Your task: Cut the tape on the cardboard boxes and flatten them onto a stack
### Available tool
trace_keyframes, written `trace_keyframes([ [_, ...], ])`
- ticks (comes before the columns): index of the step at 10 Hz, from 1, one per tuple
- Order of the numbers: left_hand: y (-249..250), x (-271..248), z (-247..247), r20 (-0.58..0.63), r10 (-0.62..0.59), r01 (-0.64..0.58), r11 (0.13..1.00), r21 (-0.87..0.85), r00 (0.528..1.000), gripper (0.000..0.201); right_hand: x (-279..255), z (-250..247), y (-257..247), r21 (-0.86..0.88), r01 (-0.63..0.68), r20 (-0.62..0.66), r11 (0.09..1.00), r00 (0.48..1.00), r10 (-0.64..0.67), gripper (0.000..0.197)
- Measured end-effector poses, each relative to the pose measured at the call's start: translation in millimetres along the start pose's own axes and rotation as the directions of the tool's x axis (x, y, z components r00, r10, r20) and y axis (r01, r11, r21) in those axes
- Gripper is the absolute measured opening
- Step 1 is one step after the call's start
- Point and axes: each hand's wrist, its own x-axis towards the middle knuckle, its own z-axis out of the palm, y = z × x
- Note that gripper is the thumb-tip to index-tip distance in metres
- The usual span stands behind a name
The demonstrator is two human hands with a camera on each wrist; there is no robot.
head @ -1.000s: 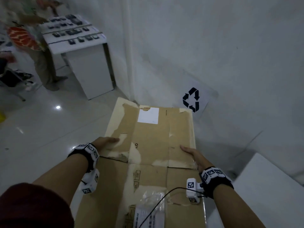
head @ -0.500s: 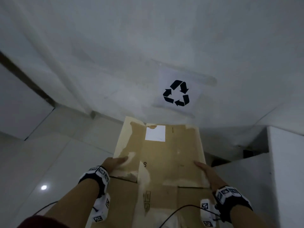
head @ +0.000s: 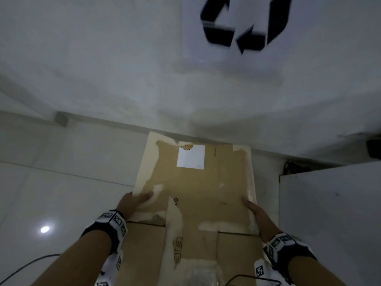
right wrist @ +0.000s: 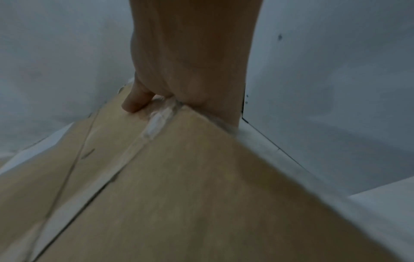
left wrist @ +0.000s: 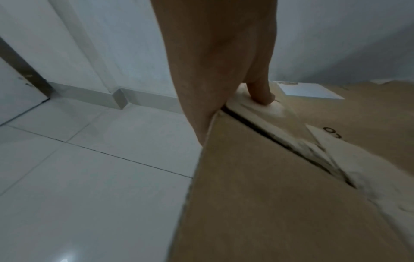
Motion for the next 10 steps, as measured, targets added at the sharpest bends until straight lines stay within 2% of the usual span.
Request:
trace_keyframes([
  [1,-28.3,64.9,18.7,-0.019,0.031,-0.031,0.999,0.008,0.999,0.112,66.7,-4.2,26.6,0.000,0.012,-0.025,1.000,1.000,-0.012,0.042],
  [2,-44.6,118.9,35.9,-0.014,0.055,-0.055,0.998,-0.031,0.998,0.077,131.7,-10.0,46.7,0.000,0.041,-0.040,0.999,0.998,-0.041,0.060],
  [3,-58.2,176.8,51.4,-0.036,0.070,-0.070,0.997,-0.023,0.997,0.060,181.6,-10.5,55.5,-0.033,0.053,-0.080,0.998,0.995,-0.055,0.061],
  [5,-60.5,252.7,71.9,-0.048,0.125,-0.127,0.991,-0.044,0.991,0.053,254.8,-7.3,58.5,-0.043,0.124,-0.080,0.991,0.989,-0.128,0.068],
  [6,-61.0,273.1,75.9,-0.077,0.124,-0.129,0.990,-0.057,0.989,0.054,278.4,-11.8,61.3,-0.086,0.157,-0.115,0.984,0.979,-0.166,0.082],
  [7,-64.1,283.3,79.1,-0.098,0.122,-0.125,0.992,-0.026,0.988,0.068,290.5,-14.0,62.7,-0.188,0.172,-0.191,0.967,0.959,-0.208,0.084],
  [8,-71.7,294.9,84.9,-0.174,0.130,-0.127,0.991,0.030,0.976,0.067,295.5,-6.9,65.1,-0.295,0.159,-0.273,0.942,0.931,-0.243,0.109],
  [9,-64.1,292.5,100.3,-0.312,0.173,-0.110,0.971,0.211,0.934,0.077,293.1,9.0,63.1,-0.360,0.120,-0.467,0.925,0.835,-0.290,0.102],
  [10,-68.3,273.8,123.2,-0.351,0.355,-0.162,0.865,0.475,0.866,0.070,278.4,27.7,64.6,-0.474,0.104,-0.582,0.874,0.708,-0.400,0.080],
])
